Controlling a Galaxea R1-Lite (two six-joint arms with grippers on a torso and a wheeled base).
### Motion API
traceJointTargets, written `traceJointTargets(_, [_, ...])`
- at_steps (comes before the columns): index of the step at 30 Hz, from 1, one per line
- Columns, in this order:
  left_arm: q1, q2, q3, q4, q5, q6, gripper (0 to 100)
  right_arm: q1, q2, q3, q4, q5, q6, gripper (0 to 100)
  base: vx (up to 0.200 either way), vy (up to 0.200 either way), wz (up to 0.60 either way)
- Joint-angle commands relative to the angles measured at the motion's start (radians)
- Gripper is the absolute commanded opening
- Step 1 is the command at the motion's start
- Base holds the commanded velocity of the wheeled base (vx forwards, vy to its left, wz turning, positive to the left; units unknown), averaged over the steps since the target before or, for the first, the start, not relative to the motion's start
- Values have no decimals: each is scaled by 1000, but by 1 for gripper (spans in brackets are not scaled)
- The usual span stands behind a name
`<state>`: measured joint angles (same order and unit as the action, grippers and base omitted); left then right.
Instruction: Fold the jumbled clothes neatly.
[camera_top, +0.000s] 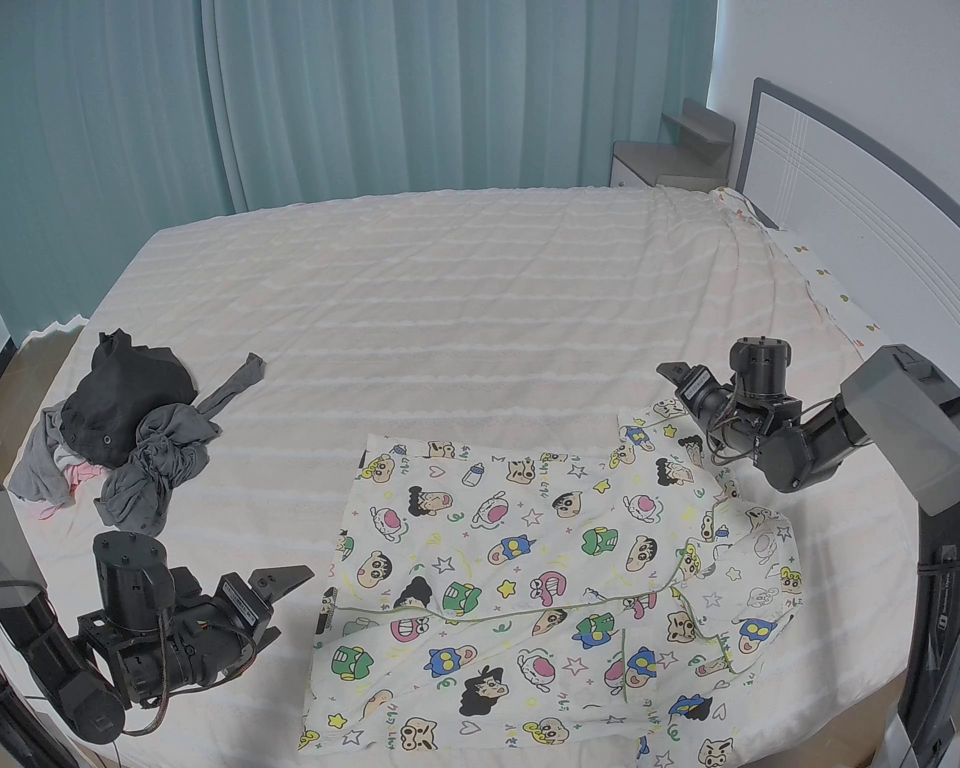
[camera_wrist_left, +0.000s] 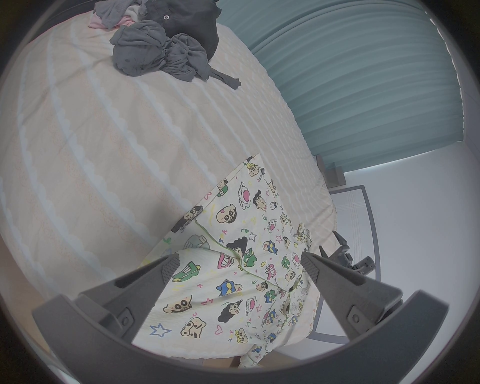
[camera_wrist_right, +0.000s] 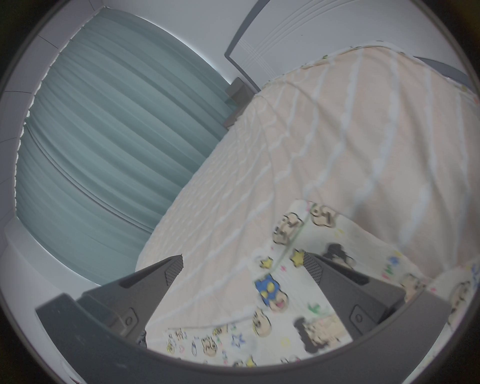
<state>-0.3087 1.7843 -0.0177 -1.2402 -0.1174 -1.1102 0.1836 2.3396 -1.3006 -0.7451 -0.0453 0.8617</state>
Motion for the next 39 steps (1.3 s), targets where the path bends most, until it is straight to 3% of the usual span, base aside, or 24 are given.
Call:
traceJointTargets(1, [-38, 4, 10, 4, 1, -7, 100, 2, -344, 394, -13, 41, -1, 100, 0, 0, 0])
traceJointTargets(2, [-38, 4, 10, 4, 1, -8, 100, 2, -352, 405, -13, 44, -1, 100, 0, 0, 0])
traceJointTargets(3, [-52, 11, 10, 4, 2, -26, 100, 0, -439, 534, -25, 108, -3, 100, 0, 0, 0])
traceJointTargets(6, [-58, 15, 10, 2, 1, -43, 100, -15, -537, 701, -43, 193, -30, 100, -133, 0, 0])
traceJointTargets(14, [-90, 14, 10, 2, 5, -66, 100, -67, -635, 983, -53, 222, -185, 100, -200, 0, 0])
traceJointTargets(25, [-93, 14, 10, 4, 7, -69, 100, -66, -600, 1143, -53, 329, -191, 100, -200, 0, 0])
traceJointTargets(34, [-104, 14, 10, 7, 7, -68, 100, -55, -430, 1147, -77, 337, -294, 100, -133, 0, 0])
traceJointTargets(39, [-102, 15, 10, 7, 7, -69, 100, -52, -310, 1138, -223, 331, -290, 100, 0, 0, 0])
